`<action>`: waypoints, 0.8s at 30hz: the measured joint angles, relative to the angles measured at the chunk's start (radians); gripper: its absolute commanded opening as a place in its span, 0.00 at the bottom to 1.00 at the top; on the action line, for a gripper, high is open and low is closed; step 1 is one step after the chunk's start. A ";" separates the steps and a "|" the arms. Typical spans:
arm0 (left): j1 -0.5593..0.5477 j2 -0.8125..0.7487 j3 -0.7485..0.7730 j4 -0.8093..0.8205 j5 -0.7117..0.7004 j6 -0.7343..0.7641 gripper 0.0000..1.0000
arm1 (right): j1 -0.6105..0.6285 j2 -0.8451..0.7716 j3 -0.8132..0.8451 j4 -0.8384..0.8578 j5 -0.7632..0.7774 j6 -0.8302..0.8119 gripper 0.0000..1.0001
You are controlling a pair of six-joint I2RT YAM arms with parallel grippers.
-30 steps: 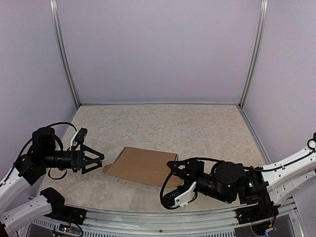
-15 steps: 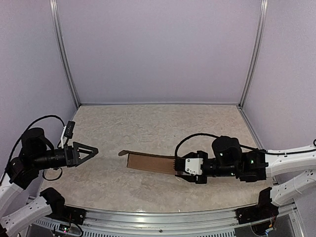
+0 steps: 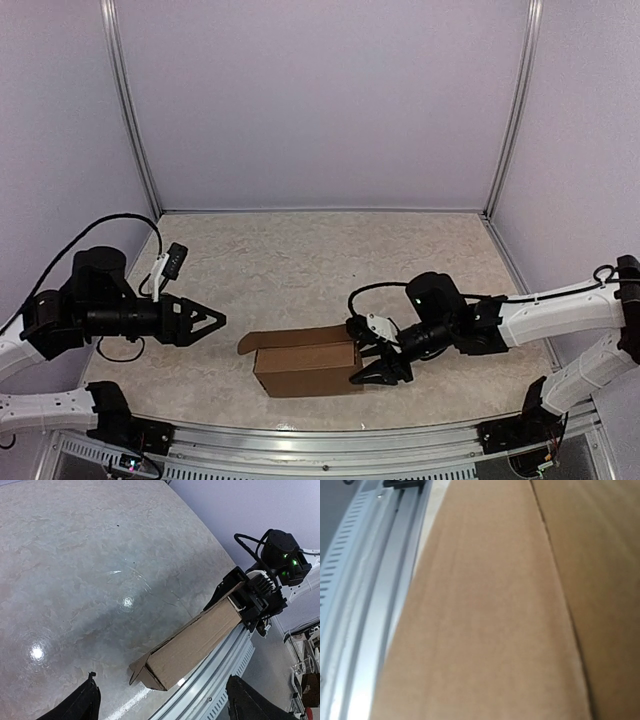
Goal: Fold the paper box
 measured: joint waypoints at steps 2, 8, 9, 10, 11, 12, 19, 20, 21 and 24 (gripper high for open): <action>-0.051 0.061 0.027 -0.010 -0.050 0.018 0.78 | -0.002 0.019 0.000 0.010 -0.027 0.011 0.25; -0.147 0.235 0.068 -0.022 -0.146 0.050 0.71 | -0.003 0.036 0.000 0.024 -0.063 0.028 0.26; -0.157 0.258 0.069 -0.023 -0.154 0.053 0.69 | -0.004 0.036 -0.002 0.029 -0.064 0.028 0.26; -0.166 0.283 0.070 -0.025 -0.160 0.056 0.67 | -0.004 0.036 -0.004 0.032 -0.064 0.029 0.26; -0.174 0.305 0.070 -0.027 -0.164 0.058 0.65 | -0.004 0.036 -0.007 0.035 -0.064 0.029 0.26; -0.180 0.327 0.071 -0.031 -0.168 0.061 0.63 | -0.004 0.036 -0.011 0.040 -0.063 0.030 0.26; -0.188 0.380 0.071 -0.038 -0.177 0.071 0.49 | -0.005 0.036 -0.037 0.054 -0.063 0.032 0.26; -0.188 0.380 0.071 -0.038 -0.177 0.072 0.46 | -0.005 0.036 -0.039 0.055 -0.063 0.033 0.26; -0.188 0.380 0.071 -0.037 -0.176 0.073 0.43 | -0.005 0.036 -0.040 0.057 -0.063 0.034 0.26; -0.188 0.386 0.071 -0.037 -0.176 0.076 0.36 | -0.005 0.036 -0.045 0.068 -0.060 0.035 0.25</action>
